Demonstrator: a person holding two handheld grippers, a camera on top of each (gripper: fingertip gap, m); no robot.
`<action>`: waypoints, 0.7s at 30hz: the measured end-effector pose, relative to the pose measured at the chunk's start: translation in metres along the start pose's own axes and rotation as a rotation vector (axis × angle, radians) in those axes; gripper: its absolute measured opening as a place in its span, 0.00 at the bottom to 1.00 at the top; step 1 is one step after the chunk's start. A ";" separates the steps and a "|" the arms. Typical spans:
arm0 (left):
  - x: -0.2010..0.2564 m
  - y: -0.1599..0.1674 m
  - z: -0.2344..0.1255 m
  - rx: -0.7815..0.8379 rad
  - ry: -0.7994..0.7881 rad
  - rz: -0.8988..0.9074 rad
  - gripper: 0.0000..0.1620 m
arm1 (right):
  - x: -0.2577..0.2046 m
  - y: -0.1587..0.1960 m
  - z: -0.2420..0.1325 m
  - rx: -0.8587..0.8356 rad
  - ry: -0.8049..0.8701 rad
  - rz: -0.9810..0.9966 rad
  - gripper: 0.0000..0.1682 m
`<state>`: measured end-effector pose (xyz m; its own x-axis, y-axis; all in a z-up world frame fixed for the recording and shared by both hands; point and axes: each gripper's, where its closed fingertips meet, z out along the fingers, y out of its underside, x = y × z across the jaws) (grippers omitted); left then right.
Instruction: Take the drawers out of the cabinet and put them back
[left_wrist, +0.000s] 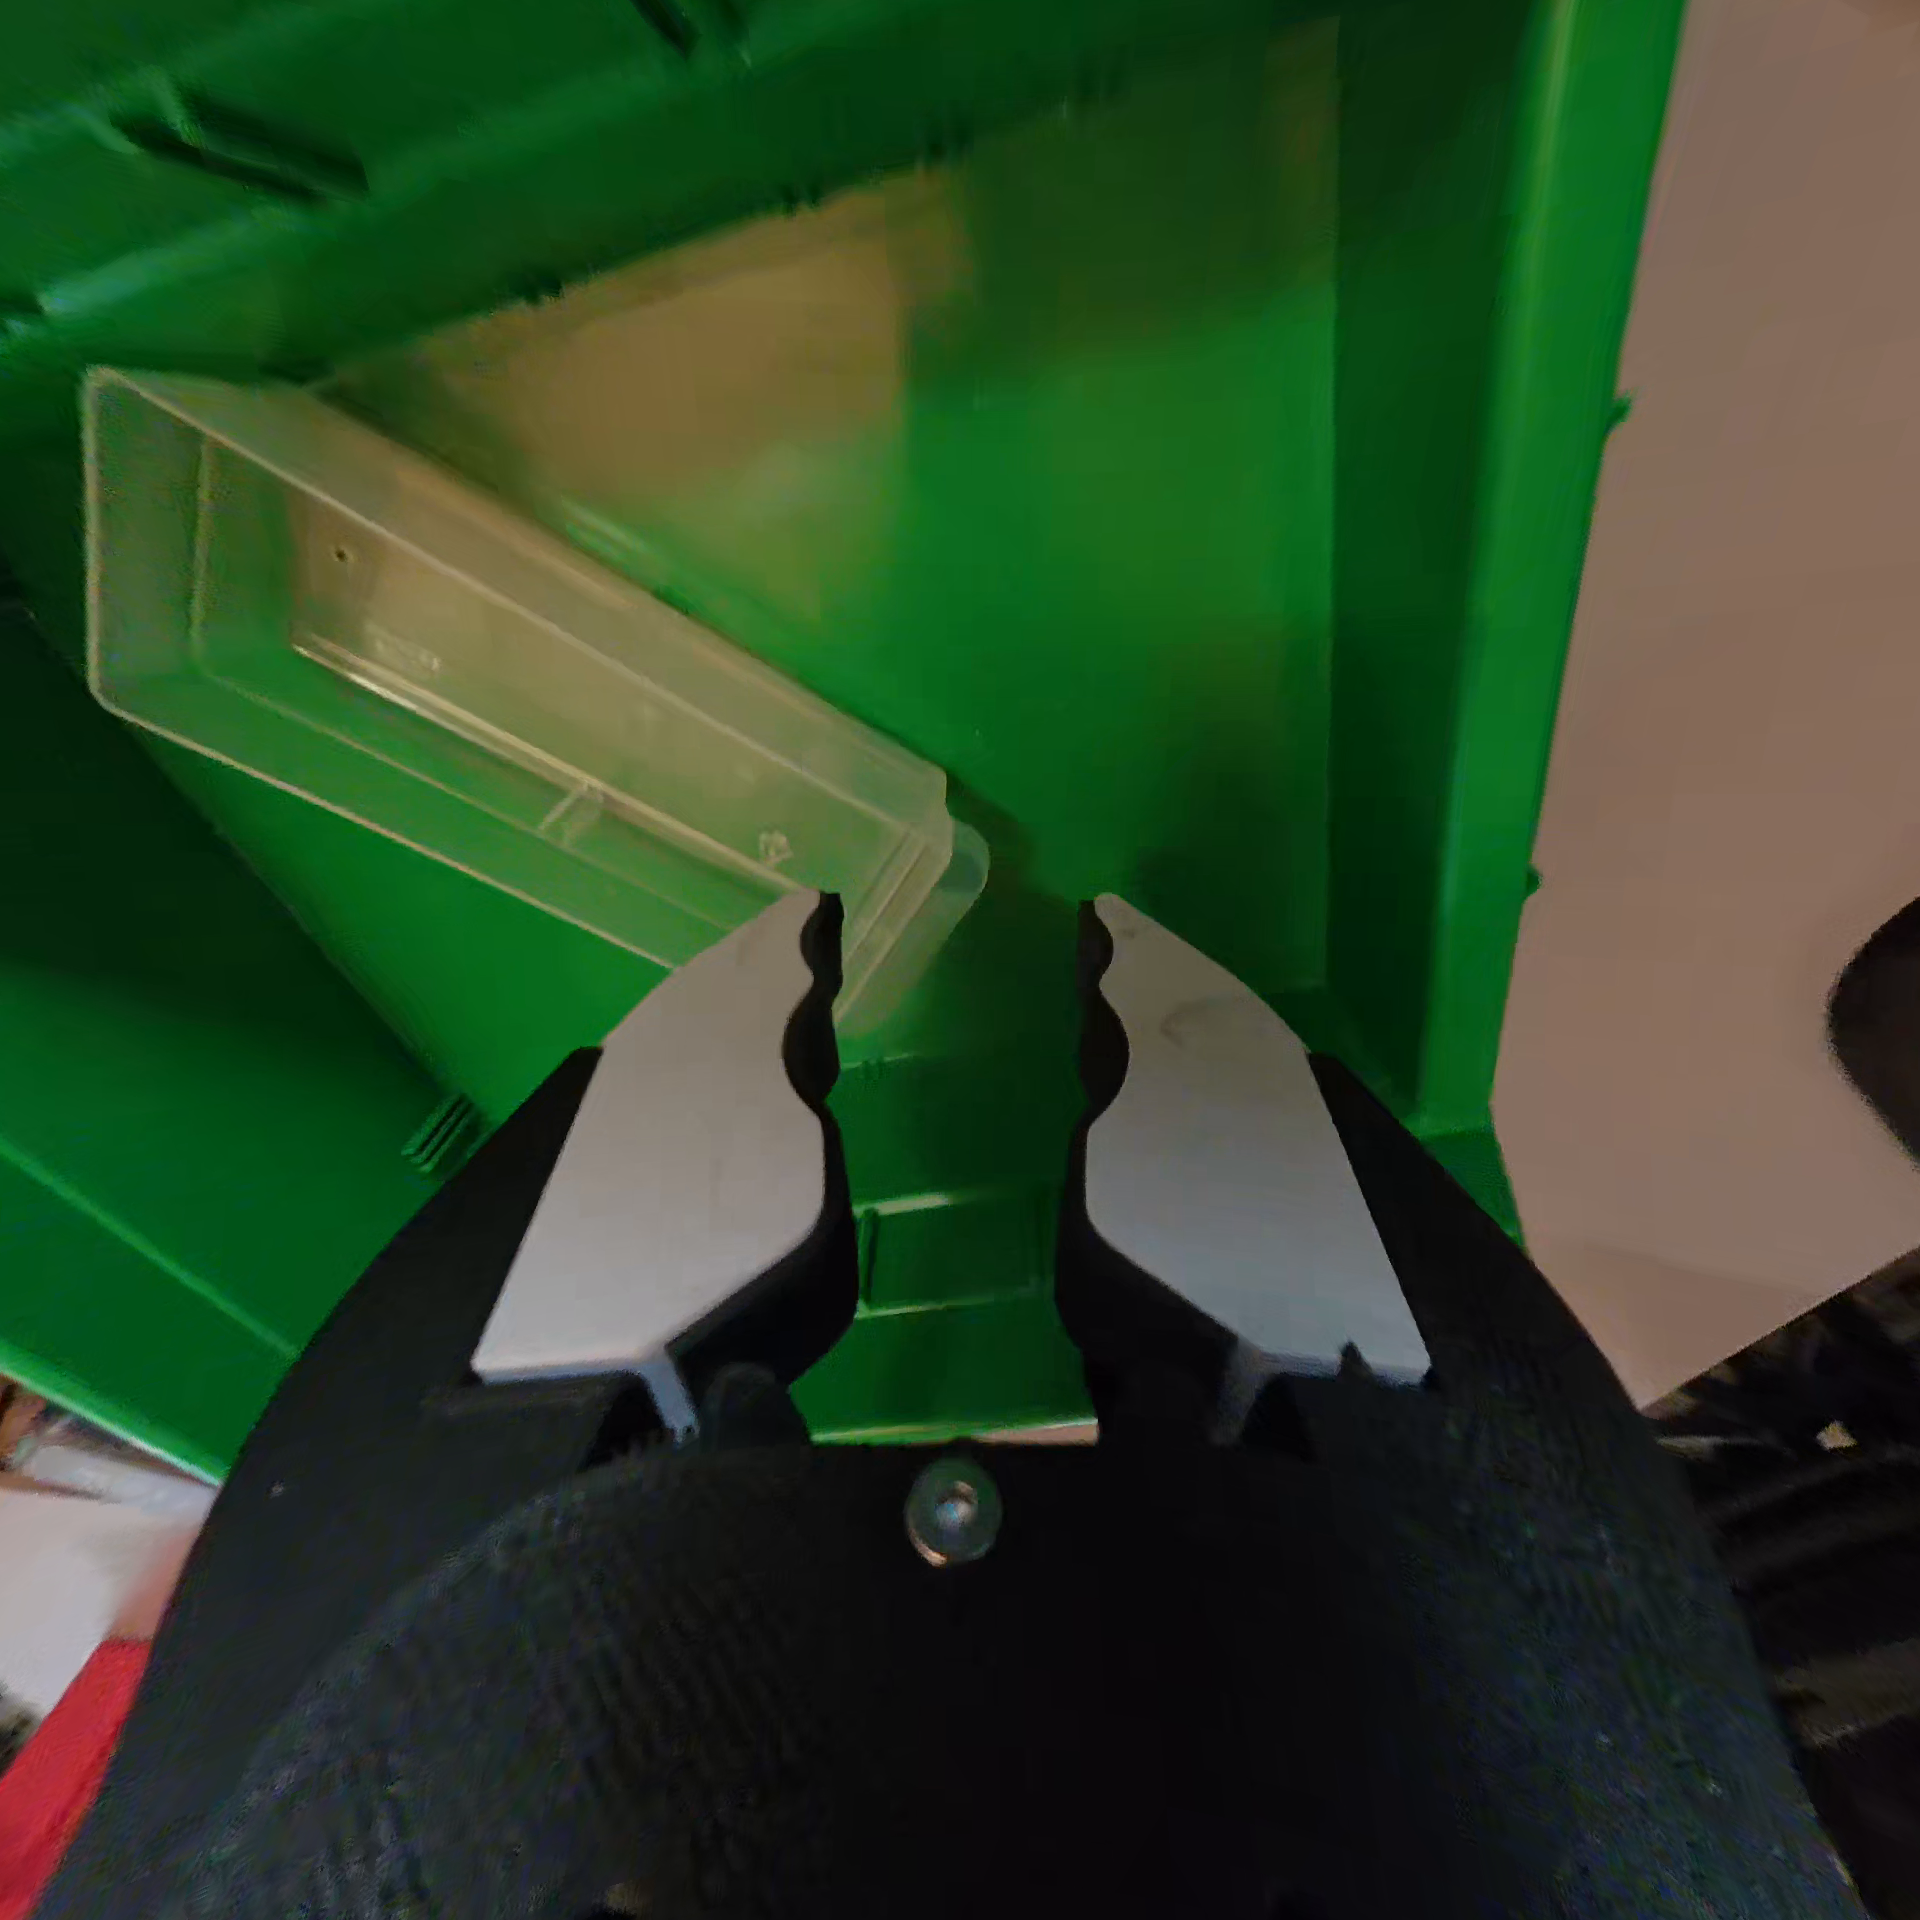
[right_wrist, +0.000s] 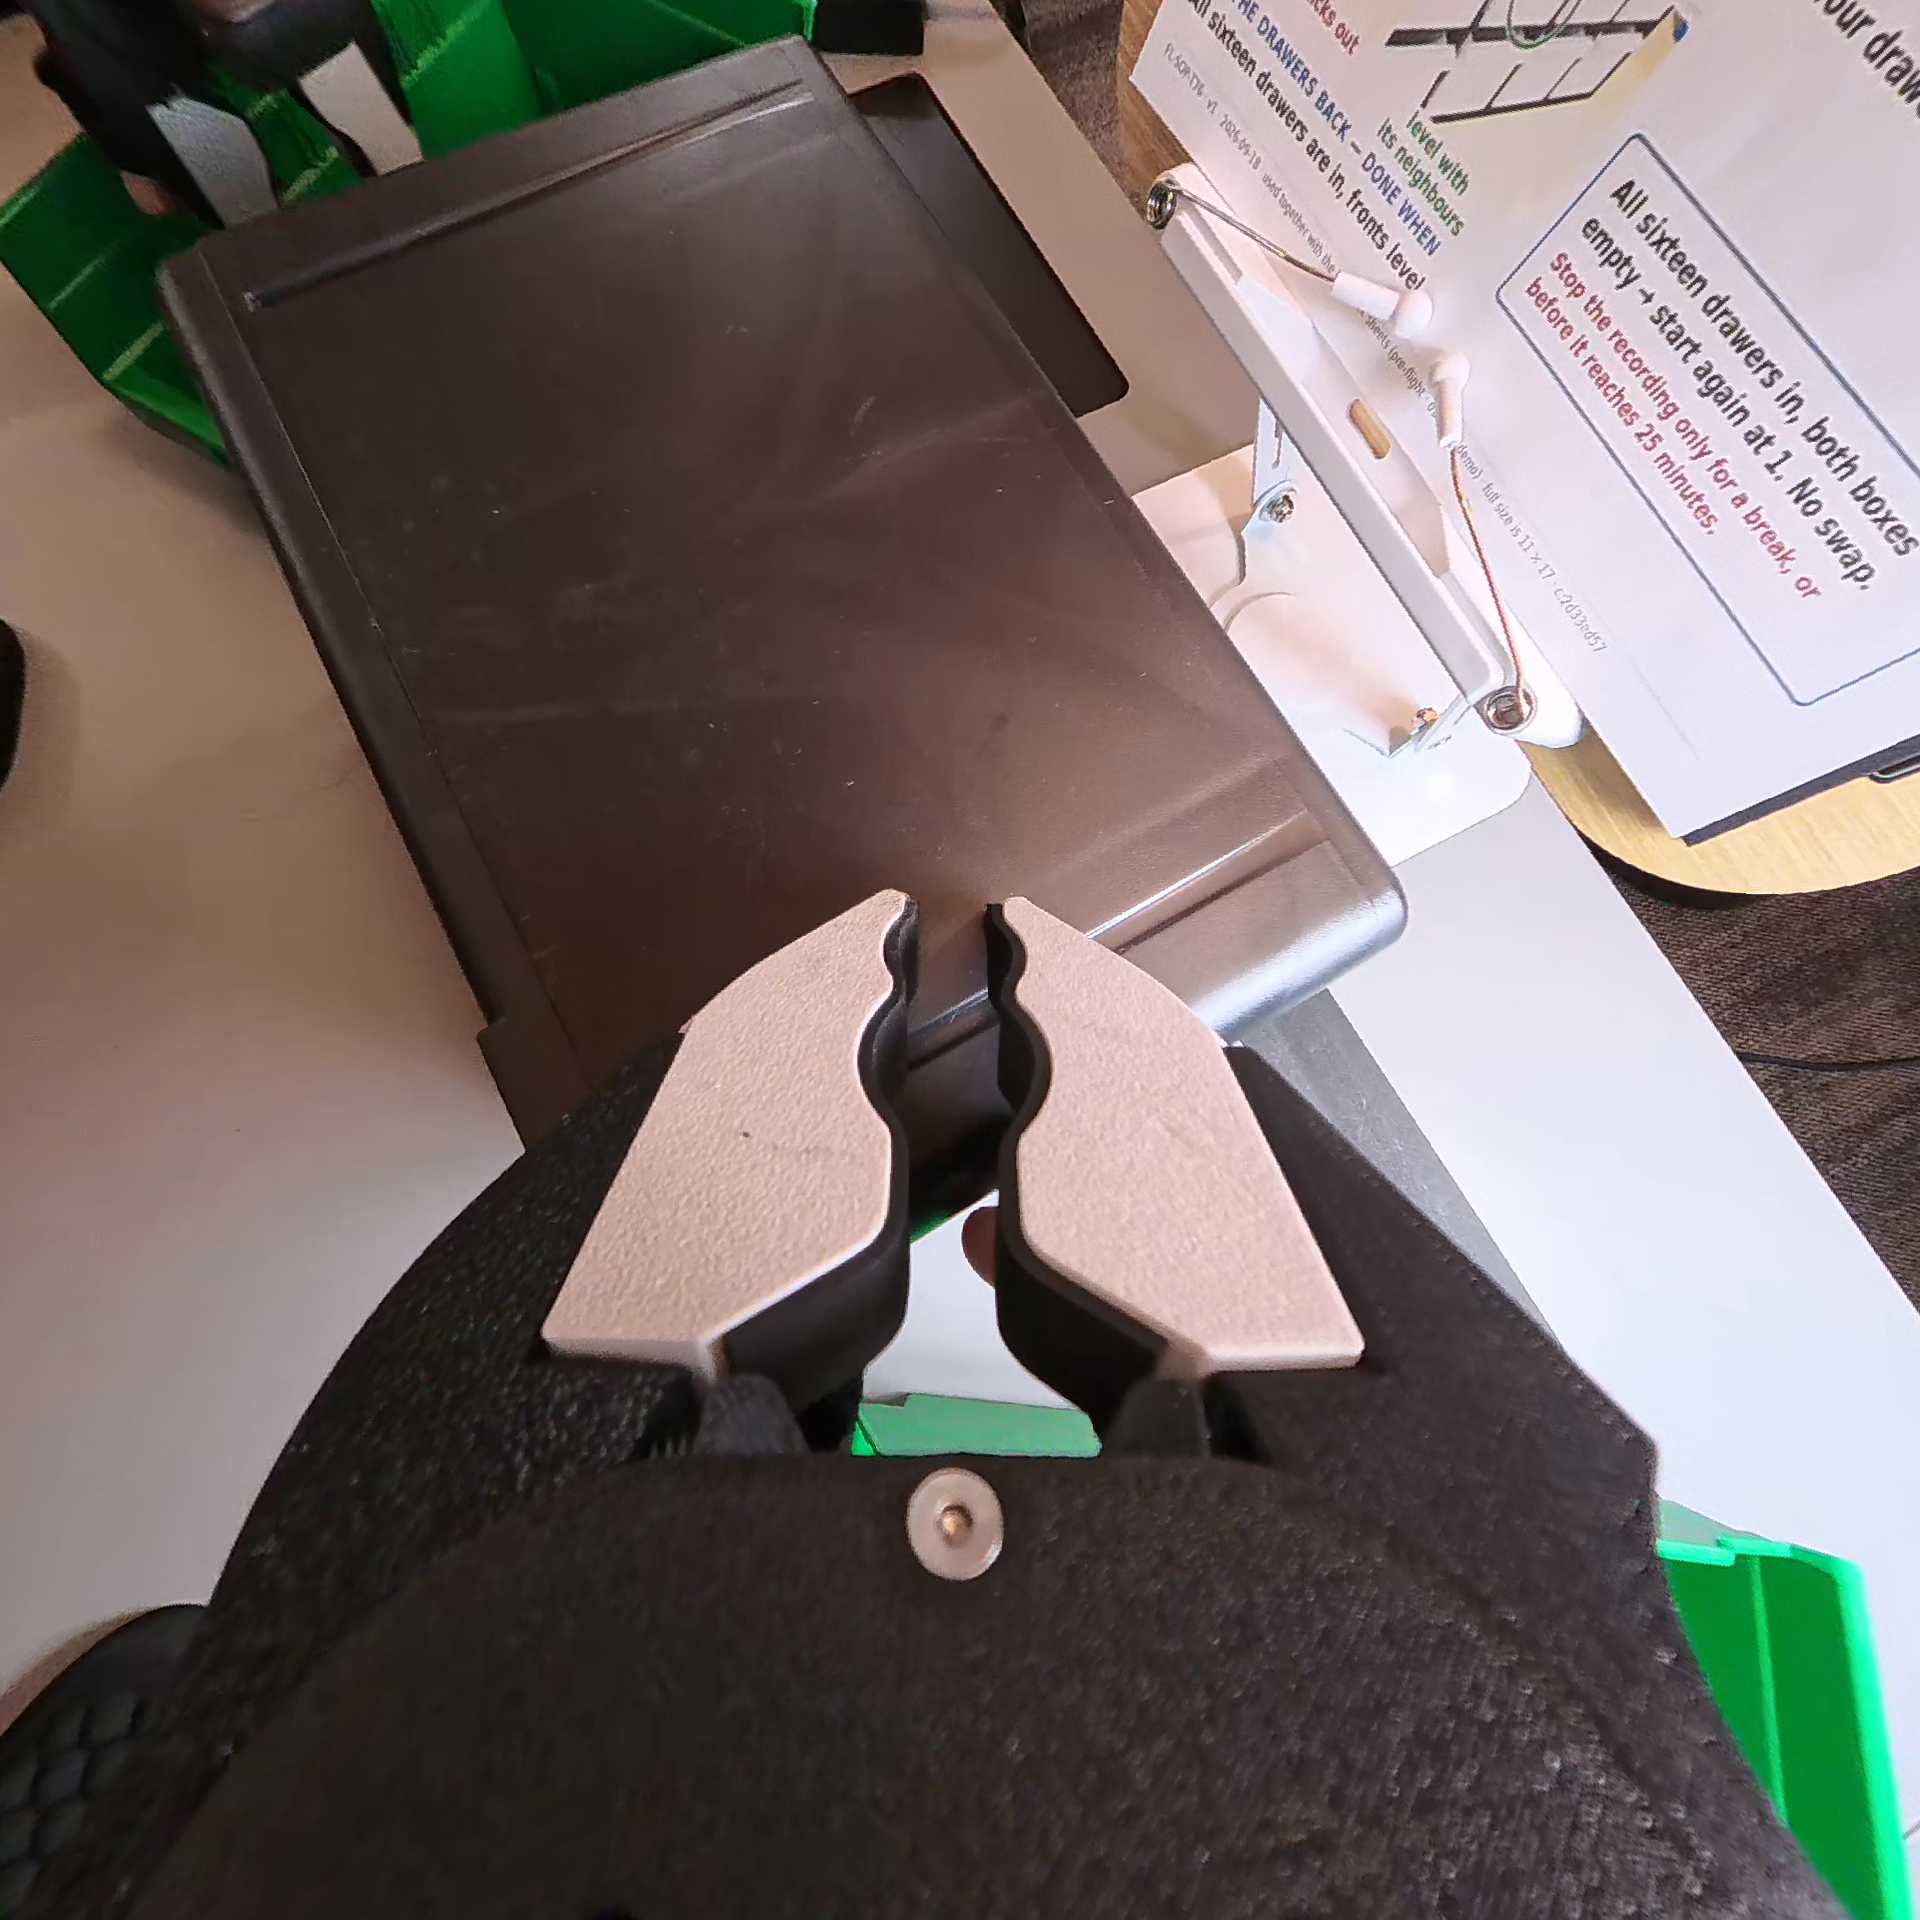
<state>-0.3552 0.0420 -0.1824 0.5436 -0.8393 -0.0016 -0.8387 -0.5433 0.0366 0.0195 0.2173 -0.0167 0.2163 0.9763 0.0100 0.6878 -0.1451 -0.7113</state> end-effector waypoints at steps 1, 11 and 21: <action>-0.001 0.005 0.003 -0.021 -0.019 0.015 0.27 | 0.000 0.000 0.000 0.001 -0.001 0.001 0.07; -0.016 0.023 0.027 -0.055 -0.206 0.072 0.13 | 0.000 0.000 0.000 -0.003 0.005 0.002 0.07; 0.036 -0.004 -0.059 0.140 -0.251 0.082 0.12 | 0.000 0.000 0.000 -0.006 0.003 0.004 0.07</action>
<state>-0.3310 0.0151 -0.1236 0.4637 -0.8494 -0.2520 -0.8852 -0.4562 -0.0913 0.0197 0.2172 -0.0167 0.2210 0.9752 0.0088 0.6912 -0.1503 -0.7068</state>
